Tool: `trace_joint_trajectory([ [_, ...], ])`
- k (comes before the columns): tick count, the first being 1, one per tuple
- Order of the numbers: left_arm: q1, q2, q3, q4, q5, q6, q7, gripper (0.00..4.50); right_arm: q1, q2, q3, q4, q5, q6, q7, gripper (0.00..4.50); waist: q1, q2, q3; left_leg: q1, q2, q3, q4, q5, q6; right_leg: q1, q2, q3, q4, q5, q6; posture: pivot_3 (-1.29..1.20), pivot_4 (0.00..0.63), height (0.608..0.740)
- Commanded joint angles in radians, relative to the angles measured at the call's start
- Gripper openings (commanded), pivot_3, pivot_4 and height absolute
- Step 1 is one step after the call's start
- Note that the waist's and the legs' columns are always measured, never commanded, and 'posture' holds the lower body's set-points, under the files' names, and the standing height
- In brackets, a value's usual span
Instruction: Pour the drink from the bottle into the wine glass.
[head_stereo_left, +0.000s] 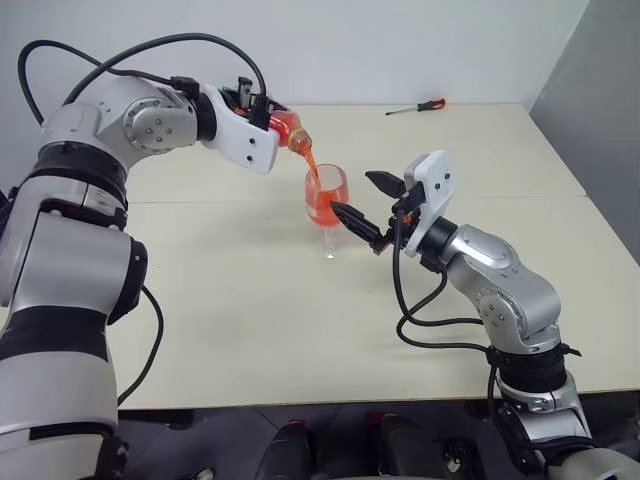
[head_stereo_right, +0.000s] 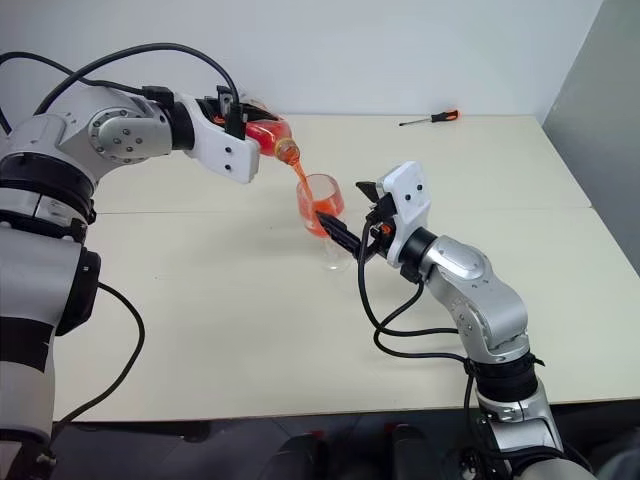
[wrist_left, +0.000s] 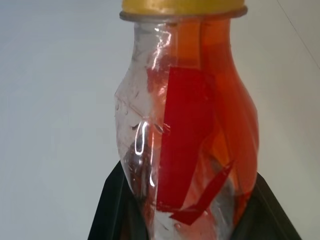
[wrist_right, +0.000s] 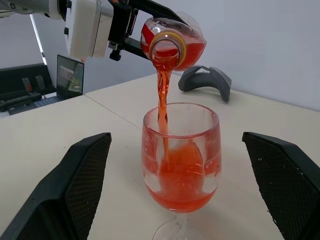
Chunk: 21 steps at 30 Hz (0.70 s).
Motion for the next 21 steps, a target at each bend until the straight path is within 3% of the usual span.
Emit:
trace_joint_trajectory([
  [1, -0.058, 0.023, 0.006, -0.011, -0.003, -0.007, 0.030, 1.13, -0.009, -0.001, -0.011, -0.028, 0.004, -0.012, 0.001, 4.50, 0.000, 0.000, 0.000, 0.000, 0.000, 0.000, 0.000, 0.000, 0.000, 0.000, 0.000, 0.000, 0.000, 0.000, 0.000, 0.00, 0.150, 0.740],
  [15, -0.027, -0.008, 0.054, -0.002, -0.099, 0.003, -0.058, 1.09, -0.009, -0.005, -0.018, -0.026, 0.002, -0.010, -0.004, 4.50, 0.000, 0.000, 0.000, 0.000, 0.000, 0.000, 0.000, 0.000, 0.000, 0.000, 0.000, 0.000, 0.000, 0.000, 0.000, 0.00, 0.150, 0.740],
  [21, 0.004, -0.058, 0.165, 0.006, -0.264, 0.092, -0.226, 1.08, -0.005, -0.009, -0.020, -0.027, 0.002, -0.009, -0.006, 4.50, -0.002, 0.000, 0.000, 0.000, 0.000, 0.000, 0.000, 0.000, -0.001, 0.000, 0.000, 0.000, 0.001, 0.000, 0.000, 0.00, 0.150, 0.740],
])
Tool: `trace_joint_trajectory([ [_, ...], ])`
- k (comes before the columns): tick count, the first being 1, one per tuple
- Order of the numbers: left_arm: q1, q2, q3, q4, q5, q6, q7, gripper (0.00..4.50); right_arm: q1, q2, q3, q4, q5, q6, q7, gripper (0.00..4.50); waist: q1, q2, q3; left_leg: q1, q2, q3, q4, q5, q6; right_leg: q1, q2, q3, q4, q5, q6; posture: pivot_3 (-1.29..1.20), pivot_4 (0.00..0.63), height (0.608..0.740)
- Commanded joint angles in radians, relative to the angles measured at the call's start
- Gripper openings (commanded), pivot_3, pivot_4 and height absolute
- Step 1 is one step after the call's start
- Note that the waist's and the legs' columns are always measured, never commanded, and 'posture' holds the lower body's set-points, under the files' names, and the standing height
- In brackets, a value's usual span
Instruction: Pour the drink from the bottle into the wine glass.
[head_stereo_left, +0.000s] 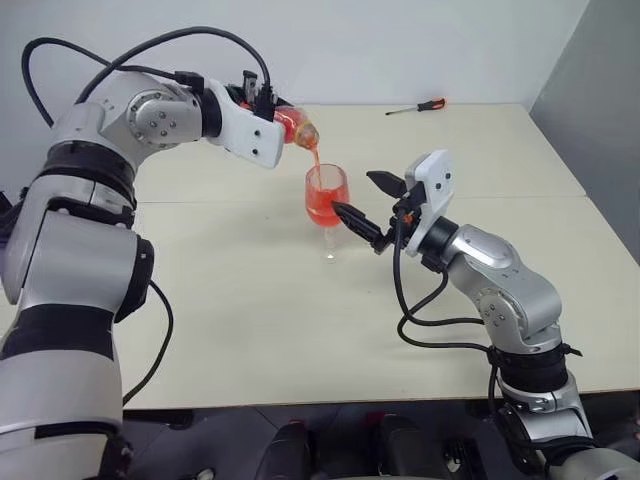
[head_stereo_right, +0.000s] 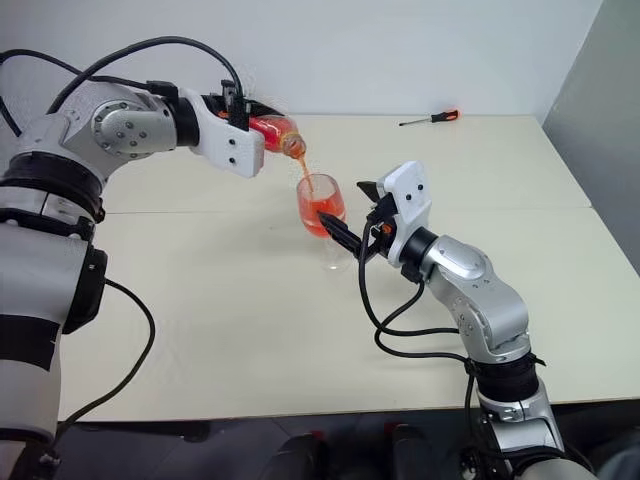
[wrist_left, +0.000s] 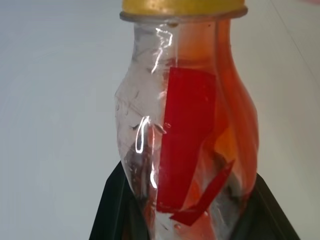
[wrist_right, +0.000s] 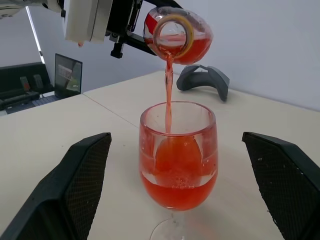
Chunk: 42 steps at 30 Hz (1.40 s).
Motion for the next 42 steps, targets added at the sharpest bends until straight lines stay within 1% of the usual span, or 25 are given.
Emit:
trace_joint_trajectory([
  [1, 0.004, -0.016, 0.098, -0.008, -0.131, 0.070, -0.101, 1.08, -0.006, -0.003, -0.019, -0.028, 0.002, -0.009, -0.005, 4.50, -0.001, 0.000, 0.000, 0.000, 0.000, 0.000, 0.000, 0.001, -0.002, 0.000, 0.000, 0.000, 0.000, 0.000, 0.000, 0.00, 0.150, 0.740],
  [3, 0.013, -0.023, 0.126, -0.015, -0.170, 0.103, -0.150, 1.08, -0.006, -0.003, -0.019, -0.028, 0.002, -0.008, -0.007, 4.50, -0.004, 0.000, 0.000, 0.000, 0.000, 0.000, 0.000, 0.001, -0.002, 0.000, 0.000, 0.000, 0.001, 0.000, 0.000, 0.00, 0.150, 0.740],
  [13, 0.032, -0.039, 0.226, -0.046, -0.293, 0.235, -0.245, 1.08, -0.011, -0.007, -0.023, -0.025, 0.008, -0.005, 0.000, 4.50, -0.014, 0.000, 0.000, 0.000, 0.000, 0.000, 0.000, 0.001, -0.003, -0.001, 0.000, 0.001, 0.003, 0.000, 0.000, 0.00, 0.150, 0.740],
  [17, 0.066, -0.059, 0.315, -0.071, -0.398, 0.358, -0.280, 1.08, 0.001, -0.019, -0.025, -0.055, 0.030, 0.010, 0.017, 4.50, -0.014, 0.000, 0.000, 0.000, 0.000, 0.000, 0.000, 0.001, -0.003, -0.001, 0.000, 0.001, 0.003, 0.000, 0.000, 0.00, 0.150, 0.740],
  [22, 0.162, -0.068, 0.404, -0.166, -0.506, 0.528, -0.300, 1.08, 0.066, -0.093, -0.019, -0.134, 0.078, 0.028, 0.098, 4.50, -0.015, 0.000, 0.000, 0.000, 0.000, -0.001, 0.001, 0.001, -0.003, -0.001, 0.000, 0.002, 0.003, 0.000, 0.000, 0.00, 0.150, 0.740],
  [27, 0.286, -0.057, 0.498, -0.301, -0.587, 0.736, -0.198, 1.08, 0.135, -0.157, -0.013, -0.203, 0.132, 0.019, 0.183, 4.50, -0.015, 0.000, 0.000, 0.000, 0.000, -0.001, 0.001, 0.001, -0.002, -0.002, 0.000, 0.002, 0.005, 0.000, 0.000, 0.00, 0.150, 0.740],
  [31, 0.432, -0.060, 0.601, -0.454, -0.666, 0.906, -0.068, 1.08, 0.188, -0.176, 0.008, -0.233, 0.123, -0.020, 0.210, 4.50, -0.015, 0.000, 0.000, 0.000, 0.000, -0.002, 0.001, 0.001, -0.003, -0.003, 0.000, 0.003, 0.007, 0.000, 0.000, 0.00, 0.150, 0.740],
  [33, 0.512, -0.070, 0.633, -0.554, -0.696, 0.971, -0.028, 1.08, 0.209, -0.176, 0.018, -0.239, 0.108, -0.044, 0.214, 4.50, -0.015, 0.000, 0.000, 0.000, 0.000, -0.002, 0.001, 0.001, -0.003, -0.003, 0.000, 0.004, 0.007, 0.000, 0.000, 0.00, 0.150, 0.740],
  [38, 0.784, -0.154, 0.727, -0.835, -0.798, 1.121, 0.088, 1.08, 0.263, -0.178, 0.058, -0.237, 0.043, -0.129, 0.216, 4.50, -0.012, -0.001, -0.001, 0.000, 0.000, -0.003, 0.001, 0.002, -0.003, -0.004, -0.001, 0.004, 0.008, 0.000, 0.000, 0.00, 0.150, 0.740],
  [40, 0.860, -0.204, 0.766, -0.892, -0.837, 1.169, 0.152, 1.08, 0.268, -0.178, 0.069, -0.229, 0.022, -0.148, 0.214, 4.50, -0.007, -0.002, -0.002, 0.000, 0.000, -0.003, 0.002, 0.002, -0.003, -0.003, -0.001, 0.004, 0.008, 0.000, 0.000, 0.00, 0.150, 0.740],
  [42, 0.900, -0.233, 0.781, -0.931, -0.857, 1.191, 0.191, 1.08, 0.267, -0.175, 0.068, -0.225, 0.020, -0.154, 0.213, 4.50, -0.002, -0.004, -0.003, 0.000, 0.000, -0.003, 0.002, 0.002, -0.003, -0.003, -0.001, 0.004, 0.008, 0.000, 0.000, 0.00, 0.150, 0.740],
])
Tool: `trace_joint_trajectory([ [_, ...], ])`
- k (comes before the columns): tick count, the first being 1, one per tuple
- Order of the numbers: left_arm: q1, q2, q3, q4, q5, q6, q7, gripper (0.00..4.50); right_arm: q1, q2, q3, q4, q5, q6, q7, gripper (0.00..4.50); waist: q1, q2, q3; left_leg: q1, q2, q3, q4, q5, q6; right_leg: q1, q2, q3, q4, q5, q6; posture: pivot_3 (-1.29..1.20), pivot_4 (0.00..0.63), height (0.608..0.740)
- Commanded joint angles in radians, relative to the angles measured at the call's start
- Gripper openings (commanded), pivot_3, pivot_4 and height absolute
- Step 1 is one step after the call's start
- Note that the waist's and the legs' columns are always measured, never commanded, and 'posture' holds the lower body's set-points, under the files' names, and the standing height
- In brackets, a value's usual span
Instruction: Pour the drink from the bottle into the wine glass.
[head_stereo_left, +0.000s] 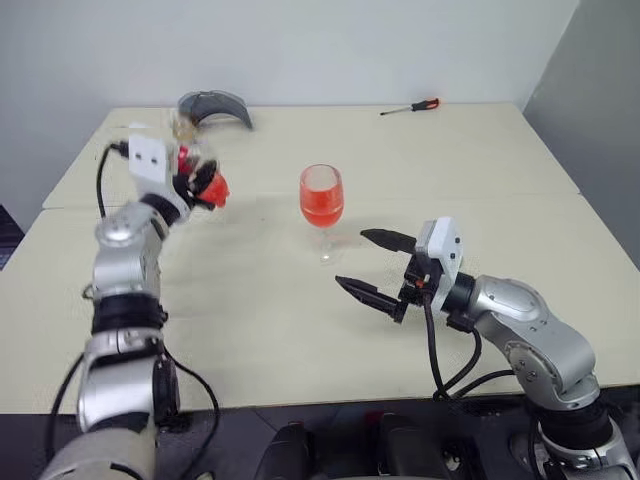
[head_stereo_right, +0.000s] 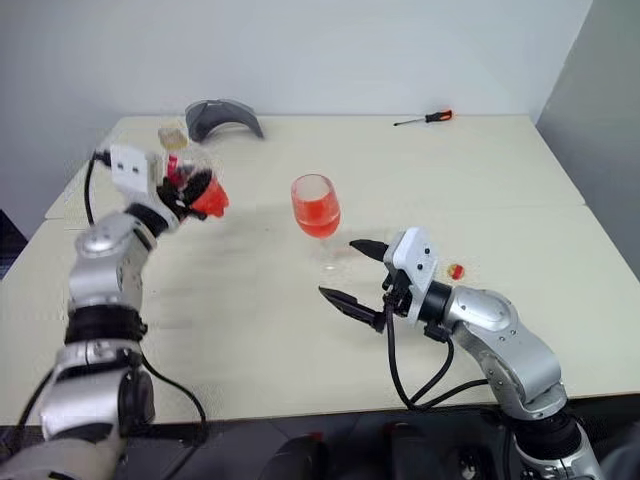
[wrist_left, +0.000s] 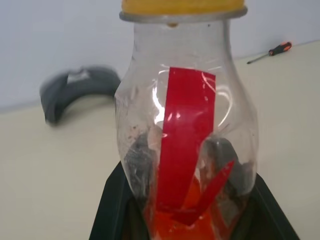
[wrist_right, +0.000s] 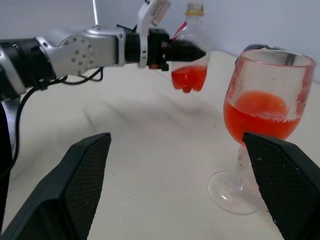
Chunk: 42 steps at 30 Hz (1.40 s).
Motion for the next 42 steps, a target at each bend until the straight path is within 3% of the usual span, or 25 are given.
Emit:
trace_joint_trajectory([
  [1, 0.037, -0.030, 0.048, -0.115, -0.048, 0.017, 0.077, 1.08, -0.011, -0.001, -0.004, -0.019, -0.013, -0.039, 0.004, 4.50, 0.006, -0.002, -0.001, 0.000, 0.000, 0.000, 0.000, 0.000, 0.000, 0.000, 0.000, 0.000, 0.000, 0.000, 0.000, 0.00, 0.150, 0.740],
  [8, 0.129, -0.097, 0.041, -0.120, -0.049, -0.049, 0.143, 1.08, -0.032, 0.009, -0.015, 0.005, -0.022, -0.036, -0.008, 4.50, 0.018, -0.003, -0.002, 0.001, 0.000, 0.000, 0.000, 0.000, 0.000, 0.001, 0.000, 0.000, -0.001, 0.000, 0.000, 0.00, 0.150, 0.740],
  [22, 0.099, -0.089, -0.011, 0.006, 0.023, -0.151, 0.207, 1.08, -0.074, 0.024, -0.016, 0.027, -0.026, -0.019, -0.022, 4.50, 0.018, -0.003, -0.002, 0.003, 0.000, 0.000, 0.000, 0.000, 0.000, 0.004, 0.000, 0.000, -0.002, 0.000, 0.000, 0.00, 0.150, 0.740],
  [23, 0.100, -0.090, -0.009, 0.006, 0.018, -0.145, 0.209, 1.80, -0.075, 0.023, -0.019, 0.028, -0.025, -0.018, -0.023, 4.50, 0.018, -0.003, -0.002, 0.003, 0.000, 0.000, 0.000, 0.000, 0.001, 0.004, 0.000, 0.000, -0.002, 0.000, 0.000, 0.00, 0.150, 0.740],
  [31, 0.104, -0.082, -0.011, 0.001, 0.015, -0.143, 0.215, 4.38, -0.072, 0.025, -0.018, 0.031, -0.026, -0.020, -0.032, 4.50, 0.018, -0.003, -0.002, 0.003, 0.000, 0.000, -0.001, 0.000, 0.001, 0.005, 0.000, 0.000, -0.003, 0.000, 0.000, 0.00, 0.150, 0.740],
  [37, 0.146, -0.075, -0.005, -0.074, -0.012, -0.093, 0.202, 4.45, -0.070, 0.017, -0.024, 0.029, -0.023, -0.020, -0.034, 4.50, 0.018, -0.003, -0.002, 0.003, 0.000, 0.000, -0.001, 0.000, 0.001, 0.005, 0.000, 0.000, -0.003, 0.000, 0.000, 0.00, 0.150, 0.740],
  [42, 0.256, -0.081, -0.004, -0.259, -0.051, 0.018, 0.190, 4.45, -0.048, 0.001, -0.038, 0.009, -0.015, -0.007, -0.035, 4.50, 0.018, -0.003, -0.002, 0.003, 0.000, 0.000, -0.001, 0.000, 0.001, 0.005, 0.000, 0.000, -0.003, 0.000, 0.000, 0.00, 0.150, 0.740],
])
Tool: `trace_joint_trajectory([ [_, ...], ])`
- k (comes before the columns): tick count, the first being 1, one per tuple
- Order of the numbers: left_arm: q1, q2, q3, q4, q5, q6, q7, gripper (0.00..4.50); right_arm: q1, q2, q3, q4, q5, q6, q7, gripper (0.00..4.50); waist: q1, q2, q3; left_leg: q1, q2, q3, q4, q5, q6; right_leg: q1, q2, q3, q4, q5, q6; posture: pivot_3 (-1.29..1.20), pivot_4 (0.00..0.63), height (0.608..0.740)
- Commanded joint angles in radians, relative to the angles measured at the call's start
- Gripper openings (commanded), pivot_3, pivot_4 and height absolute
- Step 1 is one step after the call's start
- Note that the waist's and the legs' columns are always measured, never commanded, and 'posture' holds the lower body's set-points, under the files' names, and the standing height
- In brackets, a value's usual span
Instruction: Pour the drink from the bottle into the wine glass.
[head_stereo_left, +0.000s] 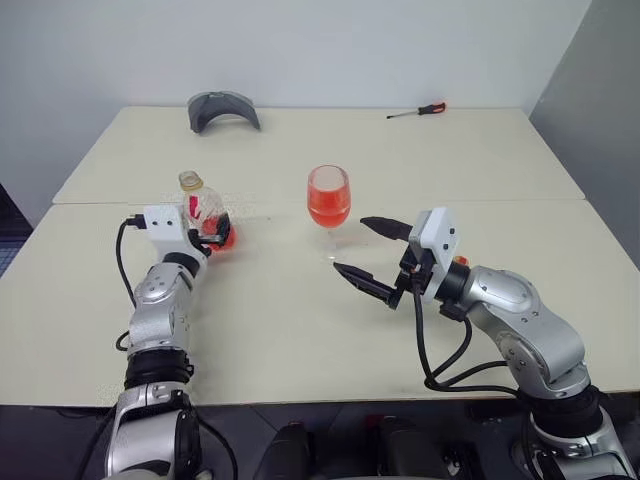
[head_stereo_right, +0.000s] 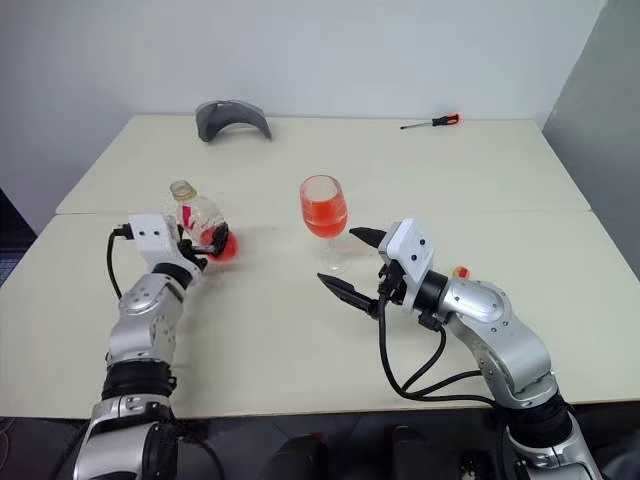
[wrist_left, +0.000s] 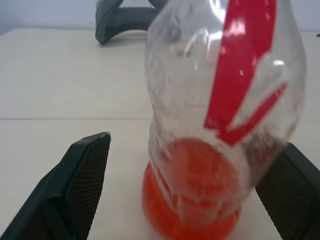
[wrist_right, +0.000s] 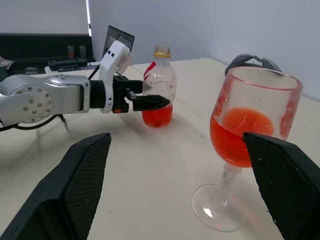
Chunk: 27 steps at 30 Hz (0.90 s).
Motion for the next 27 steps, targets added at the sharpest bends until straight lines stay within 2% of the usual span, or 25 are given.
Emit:
trace_joint_trajectory([
  [1, 0.061, 0.012, 0.013, -0.171, -0.042, 0.081, -0.006, 4.45, 0.022, -0.020, -0.043, -0.047, 0.018, 0.010, -0.004, 4.50, 0.000, 0.000, 0.000, 0.000, 0.000, 0.000, 0.000, 0.000, 0.000, 0.000, 0.000, 0.000, 0.000, 0.000, 0.000, 0.00, 0.150, 0.740],
  [10, 0.334, 0.041, 0.035, -0.582, -0.134, 0.336, -0.015, 4.45, 0.193, -0.095, -0.138, -0.153, 0.039, 0.061, -0.032, 4.50, 0.002, 0.000, 0.000, 0.001, 0.001, -0.001, -0.001, -0.002, 0.003, 0.003, 0.000, 0.000, -0.004, 0.000, 0.000, 0.00, 0.150, 0.740],
  [13, 0.407, 0.067, -0.023, -0.710, -0.075, 0.363, -0.010, 4.45, 0.274, -0.103, -0.160, -0.184, -0.011, 0.076, -0.102, 4.50, 0.004, 0.000, 0.000, 0.002, 0.001, -0.001, -0.001, -0.002, 0.004, 0.005, 0.000, -0.001, -0.005, 0.000, 0.000, 0.00, 0.150, 0.740],
  [20, 0.414, -0.034, -0.110, -0.873, -0.051, 0.490, 0.127, 4.45, 0.397, 0.034, -0.205, -0.184, -0.222, 0.171, -0.455, 4.50, 0.015, 0.001, -0.001, 0.002, 0.001, 0.000, -0.002, -0.002, 0.003, 0.006, 0.000, 0.000, -0.007, 0.000, 0.000, 0.00, 0.150, 0.740],
  [27, 0.459, -0.084, -0.170, -0.909, -0.023, 0.472, 0.148, 4.45, 0.457, 0.114, -0.173, -0.229, -0.284, 0.185, -0.536, 4.50, 0.014, 0.002, -0.002, 0.003, 0.001, 0.000, -0.003, -0.002, 0.003, 0.006, 0.001, 0.001, -0.007, 0.000, 0.000, 0.00, 0.150, 0.740],
])
